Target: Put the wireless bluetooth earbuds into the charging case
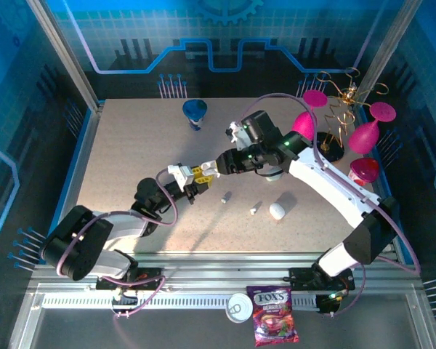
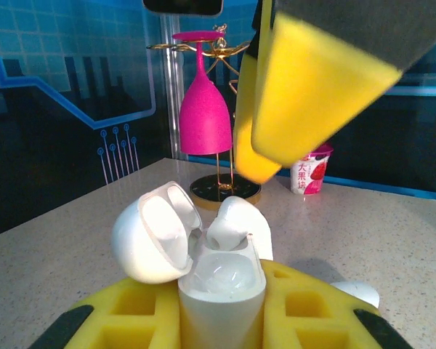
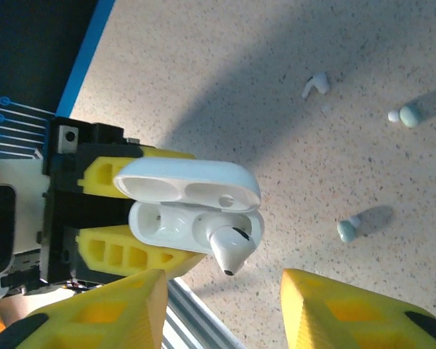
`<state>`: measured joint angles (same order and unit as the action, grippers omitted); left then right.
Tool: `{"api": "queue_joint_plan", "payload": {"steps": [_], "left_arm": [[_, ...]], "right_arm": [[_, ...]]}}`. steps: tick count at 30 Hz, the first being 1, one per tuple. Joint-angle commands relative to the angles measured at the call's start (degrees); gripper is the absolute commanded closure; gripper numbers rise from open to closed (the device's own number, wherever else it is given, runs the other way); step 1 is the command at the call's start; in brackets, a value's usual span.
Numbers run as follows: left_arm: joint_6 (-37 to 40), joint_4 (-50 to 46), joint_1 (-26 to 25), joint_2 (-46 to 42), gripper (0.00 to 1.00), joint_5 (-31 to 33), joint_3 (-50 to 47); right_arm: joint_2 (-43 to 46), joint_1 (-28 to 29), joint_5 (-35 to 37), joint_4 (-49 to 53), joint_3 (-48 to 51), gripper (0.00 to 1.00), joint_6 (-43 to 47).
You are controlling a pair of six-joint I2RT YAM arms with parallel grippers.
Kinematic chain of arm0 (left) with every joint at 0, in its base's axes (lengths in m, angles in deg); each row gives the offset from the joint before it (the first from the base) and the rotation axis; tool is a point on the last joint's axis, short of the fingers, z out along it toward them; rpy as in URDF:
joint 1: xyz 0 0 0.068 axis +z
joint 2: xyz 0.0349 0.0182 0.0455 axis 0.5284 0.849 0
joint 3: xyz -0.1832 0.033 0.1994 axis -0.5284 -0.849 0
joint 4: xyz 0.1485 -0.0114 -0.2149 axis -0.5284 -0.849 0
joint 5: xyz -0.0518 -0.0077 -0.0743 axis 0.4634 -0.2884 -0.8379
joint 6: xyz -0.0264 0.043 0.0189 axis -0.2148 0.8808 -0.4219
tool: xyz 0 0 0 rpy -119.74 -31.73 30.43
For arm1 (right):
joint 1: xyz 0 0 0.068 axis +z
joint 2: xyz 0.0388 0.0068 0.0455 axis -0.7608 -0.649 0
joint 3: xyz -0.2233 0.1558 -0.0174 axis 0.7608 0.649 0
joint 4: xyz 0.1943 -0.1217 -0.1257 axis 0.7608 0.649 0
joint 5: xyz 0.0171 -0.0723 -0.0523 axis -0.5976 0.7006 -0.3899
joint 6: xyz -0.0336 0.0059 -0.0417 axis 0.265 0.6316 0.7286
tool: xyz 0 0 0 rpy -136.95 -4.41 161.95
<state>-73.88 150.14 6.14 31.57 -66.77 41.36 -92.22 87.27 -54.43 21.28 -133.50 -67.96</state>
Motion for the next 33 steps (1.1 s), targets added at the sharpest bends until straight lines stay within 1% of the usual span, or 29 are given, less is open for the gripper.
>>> {"api": "queue_joint_plan", "payload": {"steps": [1,5,8,13,15,17,20,24,33], "left_arm": [[-1.1,4.8,0.1,0.7,1.0,-2.4,1.2],[-1.4,4.9,0.0,0.3,1.0,-2.6,1.0],[-1.4,4.9,0.0,0.2,1.0,-3.1,1.1],[-1.9,4.8,0.0,0.3,1.0,-3.7,1.1],[-2.0,4.8,0.0,0.2,1.0,-3.7,1.1],[-2.0,4.8,0.0,0.1,1.0,-3.6,1.2],[-2.3,4.8,0.0,0.1,1.0,-3.2,1.2],[-2.5,4.9,0.1,0.3,1.0,-2.7,1.2],[-4.7,4.8,0.0,1.0,1.0,-2.0,1.5]], "right_arm": [[-1.2,0.8,-0.6,2.5,-2.0,0.56,-0.6],[-2.1,0.9,-0.6,1.8,-2.0,0.56,-0.7],[-3.0,0.9,-0.9,1.5,-2.5,0.59,-1.0],[-3.9,0.9,-1.1,1.4,-3.4,0.68,-0.9],[-4.2,0.9,-1.0,1.5,-3.5,0.7,-0.8],[-4.3,0.9,-1.2,1.6,-3.5,0.75,-0.7],[-4.3,0.9,-1.3,1.5,-3.4,0.78,-0.8],[-3.3,0.9,-0.7,0.4,-2.4,0.79,-0.6],[2.0,0.9,-2.1,-10.3,3.9,0.79,0.6]]}}
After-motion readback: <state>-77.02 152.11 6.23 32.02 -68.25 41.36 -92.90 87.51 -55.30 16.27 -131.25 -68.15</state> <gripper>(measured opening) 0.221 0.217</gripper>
